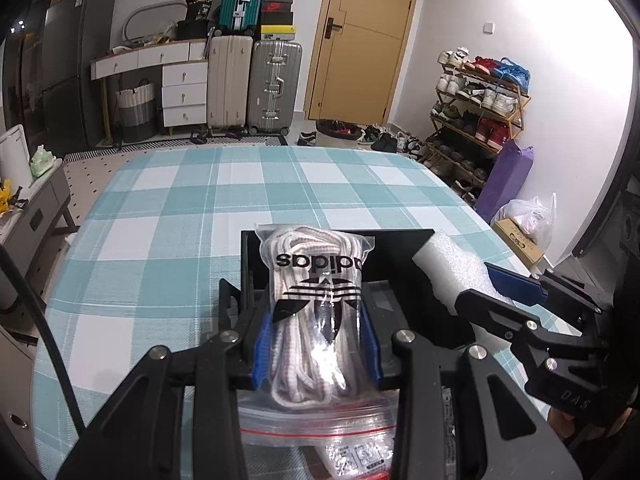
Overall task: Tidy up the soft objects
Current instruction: 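Carry the lace bag and foam piece over the black box with both grippers, then lower both items into the black box and open both grippers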
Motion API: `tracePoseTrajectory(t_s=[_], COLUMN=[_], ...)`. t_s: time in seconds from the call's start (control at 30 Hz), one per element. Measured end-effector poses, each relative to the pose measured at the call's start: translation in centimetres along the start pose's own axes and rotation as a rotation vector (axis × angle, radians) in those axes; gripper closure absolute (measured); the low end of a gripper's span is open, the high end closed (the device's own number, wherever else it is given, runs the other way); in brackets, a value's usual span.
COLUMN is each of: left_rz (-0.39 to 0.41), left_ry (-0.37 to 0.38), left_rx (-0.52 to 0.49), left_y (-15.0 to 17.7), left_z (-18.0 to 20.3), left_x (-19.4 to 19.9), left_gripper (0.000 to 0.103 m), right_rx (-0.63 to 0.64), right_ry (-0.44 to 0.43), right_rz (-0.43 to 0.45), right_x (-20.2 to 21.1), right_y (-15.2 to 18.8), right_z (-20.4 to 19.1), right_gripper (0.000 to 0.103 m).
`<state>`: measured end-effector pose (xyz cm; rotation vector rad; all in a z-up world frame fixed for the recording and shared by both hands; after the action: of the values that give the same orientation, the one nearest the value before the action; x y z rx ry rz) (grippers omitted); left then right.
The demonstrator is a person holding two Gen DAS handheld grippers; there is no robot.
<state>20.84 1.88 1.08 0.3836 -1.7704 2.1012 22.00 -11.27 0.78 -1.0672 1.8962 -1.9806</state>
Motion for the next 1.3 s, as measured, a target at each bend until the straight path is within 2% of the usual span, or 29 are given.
tracePoseTrajectory(t_s=[0.57,0.77,1.07,1.17,1.2,1.27,1.3], left_rz=[-0.087,-0.128,-0.126,-0.119,-0.116,-0.102,-0.086], left_ry=[-0.005,0.022,0.017,0.015,0.017,0.024,0.027], left_rx=[-0.041,-0.041,-0.051,-0.055,-0.058,-0.061,-0.059], left_y=[0.8,1.3,1.3,1.2,1.2,1.0,0.8], left_z=[0.3,0.8,0.9,0.7,0.7,0.7,0.6], left_x=[-1.8,-1.5,-1.4,-1.3,-1.2,-0.7,-0.3], left_gripper=[0.067,0.067,0.066,0.065,0.064,0.054,0.050], right_rx=[0.043,0.043,0.055,0.072,0.075,0.074,0.079], right_ry=[-0.015,-0.023,-0.030,-0.022,-0.014,-0.004,0.003], right_rz=[-0.094,-0.097,-0.095,-0.082,-0.074,-0.043,-0.035], right_x=[-4.0,-4.1,-4.1,-3.7,-3.5,-2.8,-2.5], right_y=[1.3,1.5,1.5,1.4,1.3,0.8,0.7], right_z=[-0.1,0.0,0.0,-0.2,-0.2,0.0,0.0], right_gripper=[0.066,0.066,0.066,0.060,0.051,0.042,0.031])
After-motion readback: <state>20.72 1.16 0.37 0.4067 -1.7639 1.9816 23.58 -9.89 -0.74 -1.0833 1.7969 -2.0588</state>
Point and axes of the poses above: each gripper's, at about its wrist camera, not at the fingertips, and x roughly against the way its jaws point, z to its right, y to its underside, the point moved 4 cm from there along -x, roughly the way its jaws point, and after that the axes turned 14 degrees about z, right-handed, at the moved point
